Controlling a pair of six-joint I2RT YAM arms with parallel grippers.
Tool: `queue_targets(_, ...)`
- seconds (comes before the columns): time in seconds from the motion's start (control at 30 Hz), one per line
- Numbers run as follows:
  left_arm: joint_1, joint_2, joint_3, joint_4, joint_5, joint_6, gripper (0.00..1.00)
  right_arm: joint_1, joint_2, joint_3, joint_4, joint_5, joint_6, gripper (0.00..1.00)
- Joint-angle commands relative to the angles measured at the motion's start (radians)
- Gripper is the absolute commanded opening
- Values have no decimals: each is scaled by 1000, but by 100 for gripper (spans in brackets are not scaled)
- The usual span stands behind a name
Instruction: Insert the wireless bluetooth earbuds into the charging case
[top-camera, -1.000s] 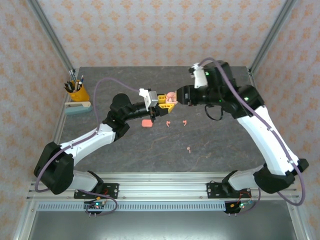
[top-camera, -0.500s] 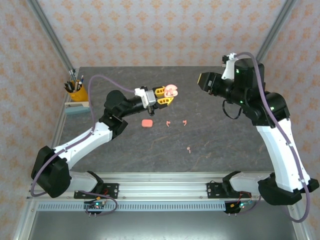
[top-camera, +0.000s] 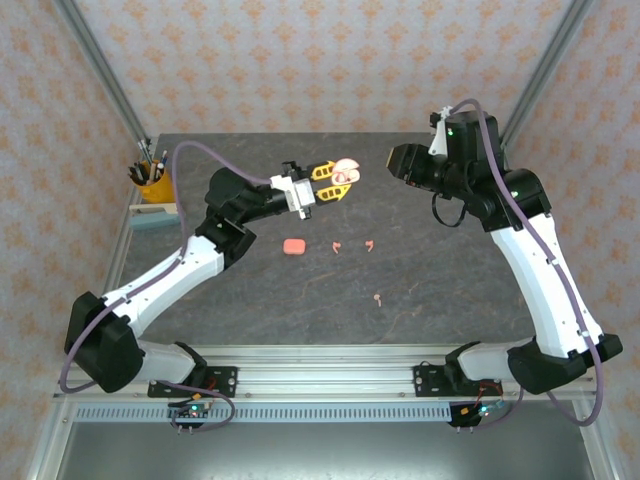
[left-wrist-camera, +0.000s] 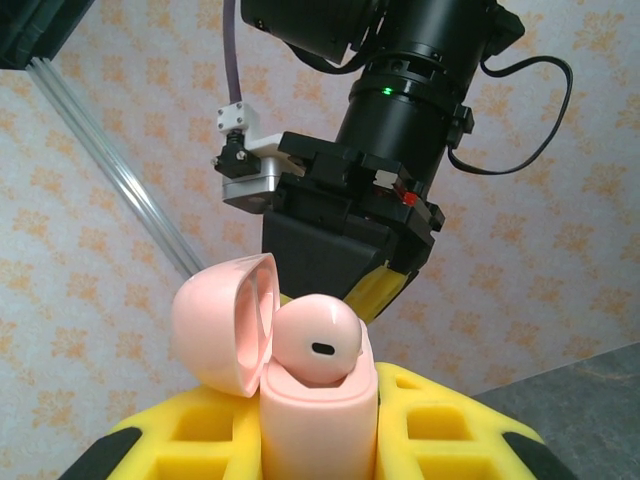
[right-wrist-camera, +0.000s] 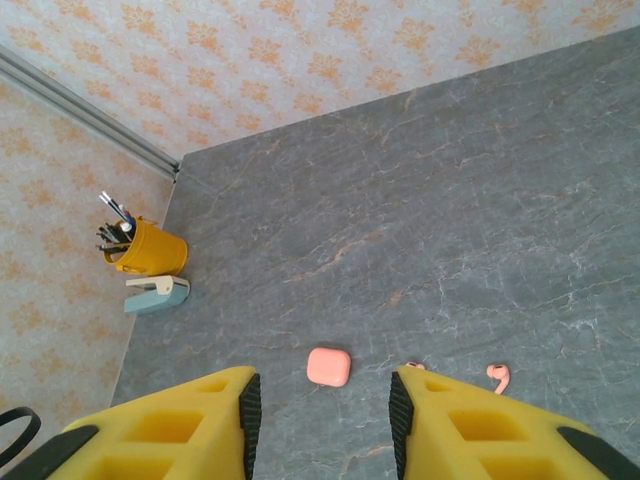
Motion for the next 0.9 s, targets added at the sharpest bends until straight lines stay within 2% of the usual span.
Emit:
queue_targets(0.0, -1, 10, 34, 2, 23, 31, 0, -7, 5, 13, 21, -6, 15, 41)
queue_targets(0.43, -2, 15, 24, 10, 9, -1, 0, -7, -16, 7, 18, -39, 20, 46)
queue_targets(0.87, 30, 64, -57, 152, -107, -246, 0, -8, -27, 98, 12, -230, -79, 52)
